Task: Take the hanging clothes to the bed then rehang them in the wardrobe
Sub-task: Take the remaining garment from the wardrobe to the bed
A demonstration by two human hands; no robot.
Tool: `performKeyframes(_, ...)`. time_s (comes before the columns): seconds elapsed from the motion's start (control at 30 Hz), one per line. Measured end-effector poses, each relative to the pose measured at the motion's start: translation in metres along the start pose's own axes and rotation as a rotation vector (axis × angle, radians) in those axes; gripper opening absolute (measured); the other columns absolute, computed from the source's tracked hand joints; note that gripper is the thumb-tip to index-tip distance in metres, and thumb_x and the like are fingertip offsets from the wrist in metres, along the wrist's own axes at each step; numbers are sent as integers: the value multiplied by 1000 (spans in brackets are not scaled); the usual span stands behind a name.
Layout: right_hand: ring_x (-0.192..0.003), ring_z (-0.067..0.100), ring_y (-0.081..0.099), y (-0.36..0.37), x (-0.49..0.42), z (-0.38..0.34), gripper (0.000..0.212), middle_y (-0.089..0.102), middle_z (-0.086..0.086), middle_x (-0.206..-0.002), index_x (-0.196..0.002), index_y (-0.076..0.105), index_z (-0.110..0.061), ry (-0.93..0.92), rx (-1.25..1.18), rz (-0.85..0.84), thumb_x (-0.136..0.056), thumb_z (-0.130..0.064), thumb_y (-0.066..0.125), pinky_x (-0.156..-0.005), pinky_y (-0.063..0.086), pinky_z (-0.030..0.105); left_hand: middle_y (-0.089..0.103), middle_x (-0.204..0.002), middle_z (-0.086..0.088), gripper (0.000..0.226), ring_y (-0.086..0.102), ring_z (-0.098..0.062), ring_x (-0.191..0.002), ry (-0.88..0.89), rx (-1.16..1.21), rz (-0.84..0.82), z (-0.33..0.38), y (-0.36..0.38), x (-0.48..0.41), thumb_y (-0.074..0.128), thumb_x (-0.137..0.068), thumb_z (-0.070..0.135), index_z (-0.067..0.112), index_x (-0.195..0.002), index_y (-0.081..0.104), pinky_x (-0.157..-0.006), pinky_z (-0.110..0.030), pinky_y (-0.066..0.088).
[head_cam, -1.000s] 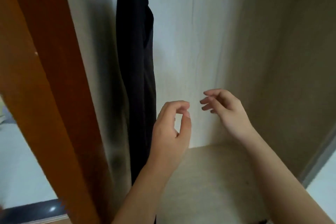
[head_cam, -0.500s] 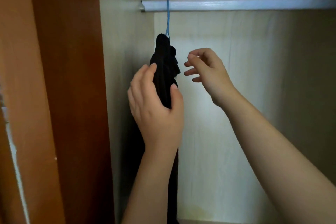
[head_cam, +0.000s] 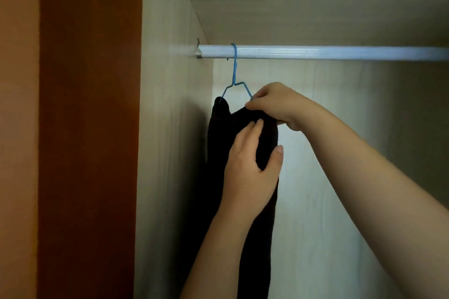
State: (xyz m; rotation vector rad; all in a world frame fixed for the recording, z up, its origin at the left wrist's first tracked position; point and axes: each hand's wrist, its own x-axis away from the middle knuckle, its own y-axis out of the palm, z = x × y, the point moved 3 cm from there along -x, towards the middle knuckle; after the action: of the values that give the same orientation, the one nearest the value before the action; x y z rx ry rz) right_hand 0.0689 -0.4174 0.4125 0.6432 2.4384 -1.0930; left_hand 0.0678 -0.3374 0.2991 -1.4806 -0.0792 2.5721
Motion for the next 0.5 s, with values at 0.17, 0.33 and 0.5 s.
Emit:
performKeyframes(0.17,-82,24,47,-9,-23,17,25,57,15,-100,-108,56,2,33,455,187,-92,-13,44,-67,35,26,45,-130,16,44,44,-2,-122,-40,44,19,-12,2,5,50,-89,30,25,-132,46,-104,-21,36)
performKeyframes(0.33,-67,25,43,-17,-23,25,16,43,5,-66,-79,48,-4,26,485,335,-92,-11,41,-47,26,27,46,-119,20,48,47,-1,-117,-36,-28,91,-17,-13,6,45,-82,34,22,-128,51,-93,-1,32)
performKeyframes(0.5,-79,34,49,-52,-12,18,21,56,19,-88,-82,55,-1,-11,484,488,-91,-14,42,-66,32,29,44,-118,18,37,47,-6,-120,-8,-53,151,-8,-24,3,52,-91,17,19,-128,51,-98,-15,33)
